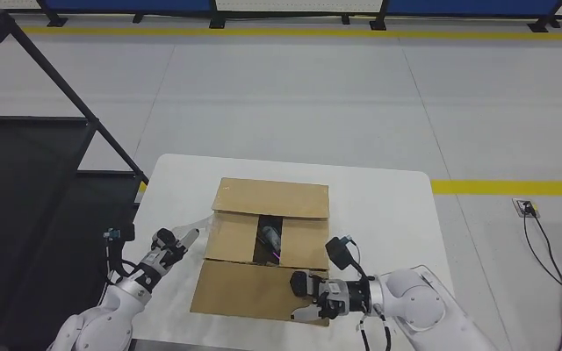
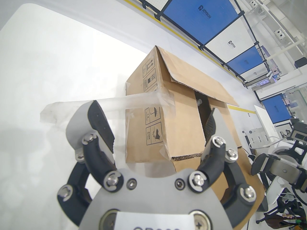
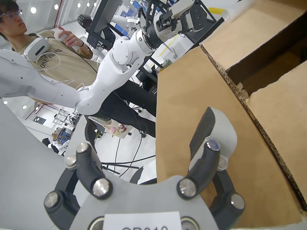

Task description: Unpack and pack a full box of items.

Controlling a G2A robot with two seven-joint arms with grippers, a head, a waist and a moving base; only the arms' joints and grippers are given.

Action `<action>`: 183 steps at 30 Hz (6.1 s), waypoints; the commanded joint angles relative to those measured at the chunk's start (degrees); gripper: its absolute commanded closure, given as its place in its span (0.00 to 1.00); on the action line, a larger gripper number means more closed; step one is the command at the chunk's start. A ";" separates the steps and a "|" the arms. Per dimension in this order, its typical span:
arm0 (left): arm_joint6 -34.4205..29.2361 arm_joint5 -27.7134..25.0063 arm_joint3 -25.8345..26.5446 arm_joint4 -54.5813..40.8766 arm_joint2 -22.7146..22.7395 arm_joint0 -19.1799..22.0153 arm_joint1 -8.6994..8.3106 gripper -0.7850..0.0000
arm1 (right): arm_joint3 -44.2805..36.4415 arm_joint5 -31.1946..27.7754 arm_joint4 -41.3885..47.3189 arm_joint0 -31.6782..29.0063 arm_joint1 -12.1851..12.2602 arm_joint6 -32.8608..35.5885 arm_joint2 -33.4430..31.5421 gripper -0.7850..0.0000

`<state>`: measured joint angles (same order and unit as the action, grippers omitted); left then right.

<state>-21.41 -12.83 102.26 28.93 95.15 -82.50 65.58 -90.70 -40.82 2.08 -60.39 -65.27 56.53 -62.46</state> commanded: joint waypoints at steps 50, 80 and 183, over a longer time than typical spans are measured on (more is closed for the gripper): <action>0.22 -0.05 -0.63 -1.04 -1.19 0.98 -0.38 0.00 | -0.57 0.59 4.26 3.63 1.17 3.87 5.24 0.00; -4.74 -11.36 -1.36 -3.57 2.07 -1.75 -1.55 0.00 | 0.92 -0.03 6.20 2.99 0.99 -17.19 -1.84 0.00; -0.63 -15.00 -0.53 -0.37 -0.17 -5.17 -2.96 0.00 | 29.48 10.95 21.78 24.39 -8.76 -31.62 6.17 0.00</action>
<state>-22.05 -27.83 101.73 28.56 94.99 -87.67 62.62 -59.85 -30.89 24.56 -35.71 -73.89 25.10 -56.74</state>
